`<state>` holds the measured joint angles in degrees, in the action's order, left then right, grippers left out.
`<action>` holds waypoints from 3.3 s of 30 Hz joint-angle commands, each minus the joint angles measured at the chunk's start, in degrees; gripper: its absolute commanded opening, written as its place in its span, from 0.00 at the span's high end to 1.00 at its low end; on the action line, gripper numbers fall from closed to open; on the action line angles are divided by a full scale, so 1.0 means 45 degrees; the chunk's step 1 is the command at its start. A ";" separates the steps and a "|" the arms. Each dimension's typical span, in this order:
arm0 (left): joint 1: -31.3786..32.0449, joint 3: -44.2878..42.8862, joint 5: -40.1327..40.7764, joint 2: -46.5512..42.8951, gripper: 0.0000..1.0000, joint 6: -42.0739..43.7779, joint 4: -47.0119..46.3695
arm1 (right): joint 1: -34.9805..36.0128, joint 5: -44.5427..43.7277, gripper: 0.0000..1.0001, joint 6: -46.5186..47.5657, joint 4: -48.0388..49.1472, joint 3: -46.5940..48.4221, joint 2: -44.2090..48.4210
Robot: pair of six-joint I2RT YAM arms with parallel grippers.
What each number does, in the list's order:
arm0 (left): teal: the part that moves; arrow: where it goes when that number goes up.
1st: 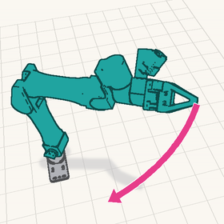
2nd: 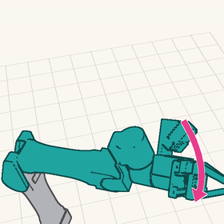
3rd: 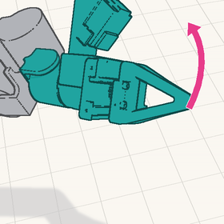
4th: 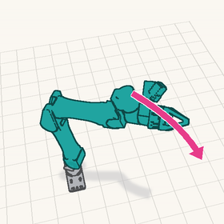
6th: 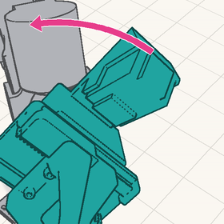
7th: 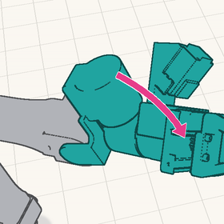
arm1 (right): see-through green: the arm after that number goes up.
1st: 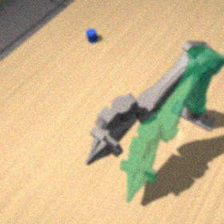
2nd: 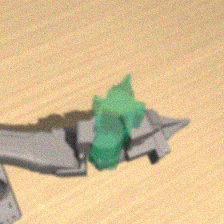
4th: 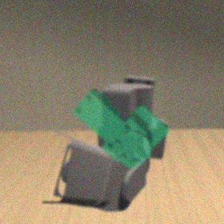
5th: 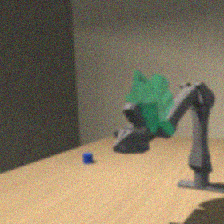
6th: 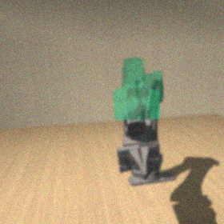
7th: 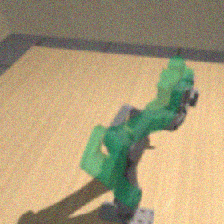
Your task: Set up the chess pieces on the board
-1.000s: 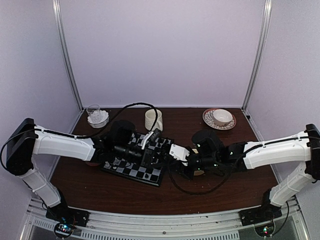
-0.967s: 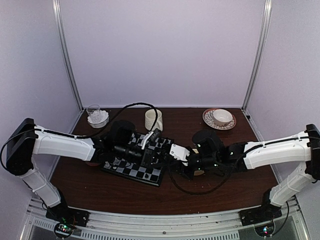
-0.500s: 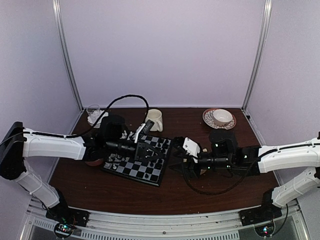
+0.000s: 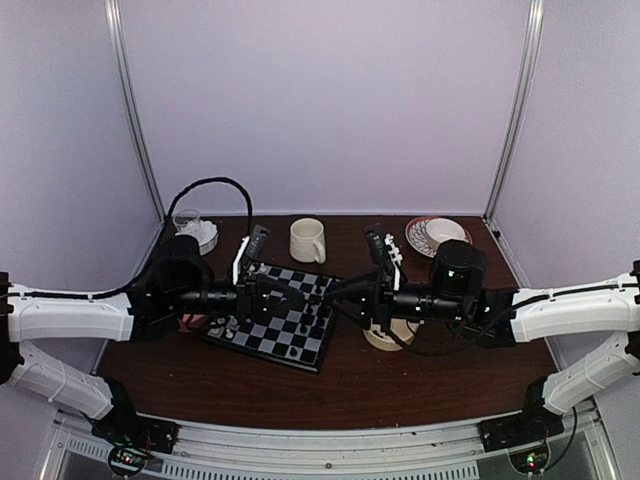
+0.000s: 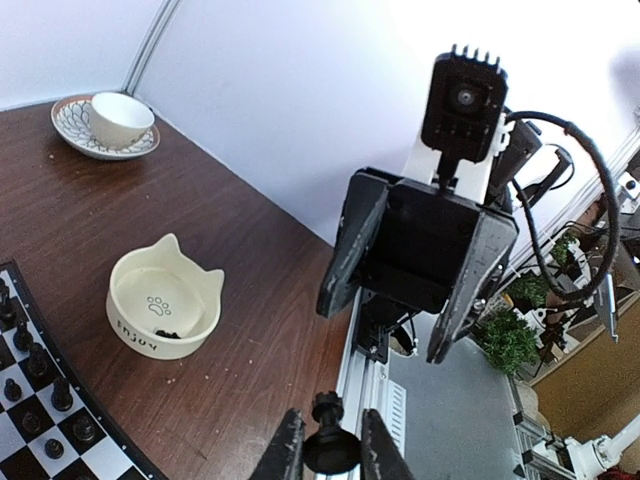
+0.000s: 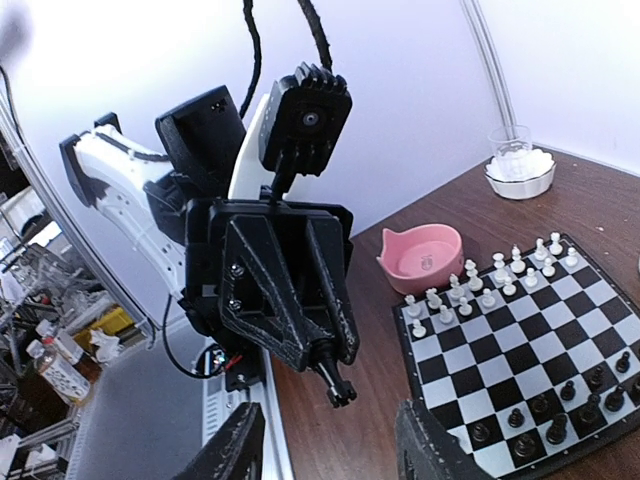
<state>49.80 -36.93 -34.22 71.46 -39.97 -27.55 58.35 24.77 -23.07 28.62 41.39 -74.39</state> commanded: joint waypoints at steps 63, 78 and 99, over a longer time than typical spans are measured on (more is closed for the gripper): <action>-0.0090 0.0867 1.3075 -0.3875 0.21 0.2257 0.5316 | 0.1506 -0.4927 0.98 0.4281 -1.6388 1.0558 -0.6817; -0.0090 0.1410 1.4617 -0.4479 0.13 0.1436 0.5398 | 0.1553 -0.4792 0.96 0.5489 -1.8364 1.3499 -1.0017; -0.0090 0.1781 1.5332 -0.5122 0.10 0.0642 0.5440 | 0.1586 -0.5426 0.92 0.5708 -1.8714 1.4536 -1.1583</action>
<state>49.69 -29.52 33.74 49.01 -36.29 -1.83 65.23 2.04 1.87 -54.65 104.86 -125.27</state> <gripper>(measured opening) 0.898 0.071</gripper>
